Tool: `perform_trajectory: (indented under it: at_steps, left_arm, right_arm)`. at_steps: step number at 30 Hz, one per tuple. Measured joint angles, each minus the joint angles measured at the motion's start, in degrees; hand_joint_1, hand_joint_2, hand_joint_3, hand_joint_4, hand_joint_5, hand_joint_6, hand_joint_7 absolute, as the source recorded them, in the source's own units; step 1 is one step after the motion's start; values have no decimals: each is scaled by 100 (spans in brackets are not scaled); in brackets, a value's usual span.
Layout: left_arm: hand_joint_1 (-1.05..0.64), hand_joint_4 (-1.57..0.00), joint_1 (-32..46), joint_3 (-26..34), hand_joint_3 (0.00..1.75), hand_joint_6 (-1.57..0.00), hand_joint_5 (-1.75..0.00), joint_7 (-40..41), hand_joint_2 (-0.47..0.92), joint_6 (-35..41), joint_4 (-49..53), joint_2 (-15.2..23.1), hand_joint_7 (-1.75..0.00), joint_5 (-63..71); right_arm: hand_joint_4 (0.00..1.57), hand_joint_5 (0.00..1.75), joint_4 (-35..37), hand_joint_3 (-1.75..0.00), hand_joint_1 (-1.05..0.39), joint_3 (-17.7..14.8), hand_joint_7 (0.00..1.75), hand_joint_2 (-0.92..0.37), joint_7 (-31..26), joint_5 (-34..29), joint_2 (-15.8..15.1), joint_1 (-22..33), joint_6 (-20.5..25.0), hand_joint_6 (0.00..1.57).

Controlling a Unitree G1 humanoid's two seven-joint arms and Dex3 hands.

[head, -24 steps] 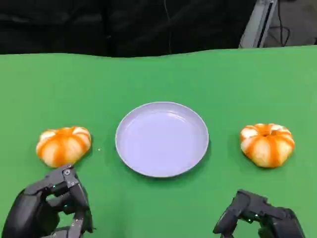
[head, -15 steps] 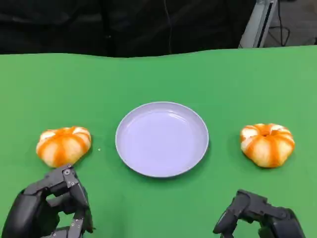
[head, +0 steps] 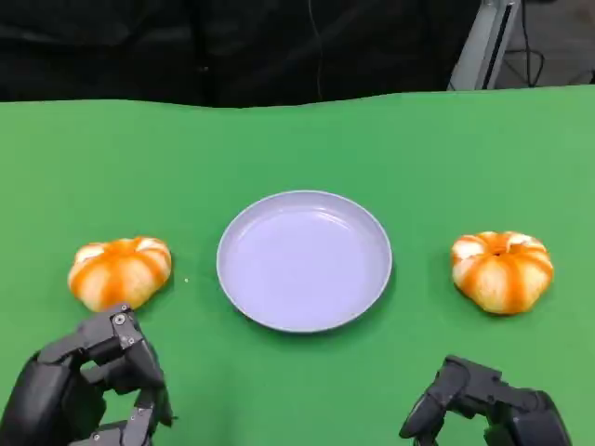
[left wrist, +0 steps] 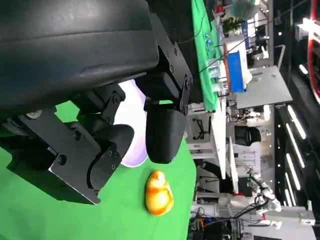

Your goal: Grasp the bread from the table and place it into the plate.

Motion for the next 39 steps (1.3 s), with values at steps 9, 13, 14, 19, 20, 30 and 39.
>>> perform_trajectory:
  at_steps: [9, 13, 14, 19, 20, 30, 39]
  left_arm:
    - [-29, -45, -136, 68, 21, -38, -79, 166, 90, -144, 15, 330, -41, 1032]
    - [-43, -29, -297, 175, 8, -32, -60, 422, 92, -276, 6, 595, -21, 1769]
    - [-46, -25, -334, 154, 7, -30, -56, 457, 92, -240, -3, 702, -17, 2111]
    - [-54, -14, -595, 149, 7, -25, -46, 567, 92, 89, -204, 1310, -10, 3293]
    - [-57, -12, -675, 139, 8, -25, -44, 572, 92, 158, -220, 1419, -8, 3509]
    - [-59, -9, -1144, -137, 4, -28, -37, 978, 92, 642, -225, 1836, -4, 5087]
    - [-54, 0, -2217, -917, 3, -19, -24, 1342, 92, 1364, 698, 1884, 0, 6404]
  right_arm:
    - [79, 163, -2, -146, -9, 2, 134, -24, -5, -25, 21, 0, 1, 84]
    - [78, 163, -2, -146, -7, -1, 134, -24, -15, -39, 26, 1, 1, 84]
    - [78, 163, -2, -147, -6, -1, 134, -24, -14, -37, 31, 0, 2, 84]
    - [78, 163, -2, -146, -7, -7, 135, -24, -1, -16, 31, -7, 3, 84]
    - [78, 163, -1, -146, -7, -6, 135, -24, 2, -12, 32, -12, 3, 84]
    - [78, 163, 0, -148, -7, -10, 135, -23, 15, 7, 33, -26, 4, 84]
    - [79, 163, 14, -146, -7, -20, 135, -24, 20, 14, 35, -90, 2, 85]
